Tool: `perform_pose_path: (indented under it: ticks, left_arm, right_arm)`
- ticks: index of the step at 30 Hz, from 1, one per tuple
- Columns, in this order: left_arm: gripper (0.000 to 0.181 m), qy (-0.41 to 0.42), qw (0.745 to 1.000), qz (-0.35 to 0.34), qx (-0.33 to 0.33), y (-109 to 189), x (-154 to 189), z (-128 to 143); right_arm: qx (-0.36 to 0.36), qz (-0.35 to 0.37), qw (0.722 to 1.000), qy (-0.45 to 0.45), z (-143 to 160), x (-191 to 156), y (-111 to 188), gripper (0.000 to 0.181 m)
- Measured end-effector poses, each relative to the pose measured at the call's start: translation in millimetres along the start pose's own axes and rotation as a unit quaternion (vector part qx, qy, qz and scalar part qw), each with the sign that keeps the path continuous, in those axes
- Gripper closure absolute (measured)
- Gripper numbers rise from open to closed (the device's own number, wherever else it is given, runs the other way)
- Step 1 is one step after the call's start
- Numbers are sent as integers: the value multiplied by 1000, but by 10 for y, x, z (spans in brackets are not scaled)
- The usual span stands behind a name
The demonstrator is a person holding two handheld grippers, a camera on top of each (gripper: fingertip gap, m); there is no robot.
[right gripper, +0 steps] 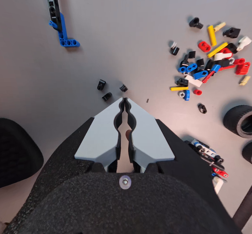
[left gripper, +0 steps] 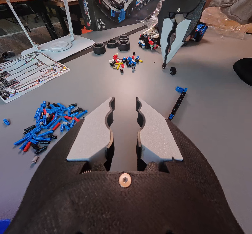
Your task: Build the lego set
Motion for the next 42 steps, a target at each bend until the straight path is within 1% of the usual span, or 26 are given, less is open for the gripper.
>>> perform_pose_path:
  ticks: [3,4,5,8,10,12,15,16,18,22,25,28,31,32,34,36,38,40,42]
  left_arm:
    - [151,0,1000,2,-4,-18,8,17]
    - [151,-2,1000,0,-5,-21,10,21]
    - [151,-3,1000,-1,-6,-22,8,25]
    - [151,1,1000,-2,-6,-22,-6,28]
    - [151,3,1000,-2,-7,-21,-14,31]
    - [151,3,1000,-3,-6,-18,-17,31]
    - [151,3,1000,-3,-5,-12,-21,27]
    - [151,4,1000,-3,-5,-11,-23,26]
    - [151,4,1000,-2,-4,-9,-21,23]
    - [151,3,1000,-2,-4,-7,-17,24]
    - [151,3,1000,-1,-2,2,-16,10]
    - [151,1,1000,2,0,-1,8,-2]
    - [151,-5,1000,2,-4,-18,31,8]
    - [151,-7,1000,1,-5,-20,31,13]
    - [151,-6,1000,-1,-6,-18,19,20]
    - [151,-2,1000,-2,-5,-13,3,21]
    - [151,0,1000,-4,-5,-8,-12,25]
    - [151,1,1000,-7,-4,-1,-26,26]
    - [150,4,1000,-9,-3,7,-44,29]
  right_arm:
    - [-11,-3,1000,-2,48,-19,-56,181]
    - [-2,7,1000,-4,23,20,-47,180]
    - [12,11,1000,-9,-16,54,-20,175]
    - [68,69,994,-40,-165,352,130,171]
    - [79,102,990,-57,-196,545,156,165]
    - [71,118,988,-64,-181,669,103,163]
    - [69,122,987,-77,-197,769,19,164]
    - [71,121,987,-77,-210,779,3,168]
    - [75,124,986,-77,-231,795,-7,170]
    - [81,90,991,-63,-222,596,88,171]
    - [40,37,998,-42,-47,236,108,171]
    - [-9,15,999,-36,164,2,24,170]
    - [-8,25,999,-36,203,-38,9,169]
    - [-1,34,999,-38,177,-8,29,167]
    - [42,65,996,-45,24,147,127,163]
    - [103,107,987,-58,-200,399,272,163]
    - [145,127,979,-74,-401,643,344,164]
    - [161,136,974,-82,-563,860,310,168]
    - [147,130,977,-88,-654,1020,187,168]
Point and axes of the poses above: each gripper's, where its closed fingertips meet, y back along the fingers, z out of its underside, x = y × z across the jaws, the point moved 2 cm from there along y, back along the fingers, and after that the axes turned 9 degrees about -x, right-handed, at the moved point
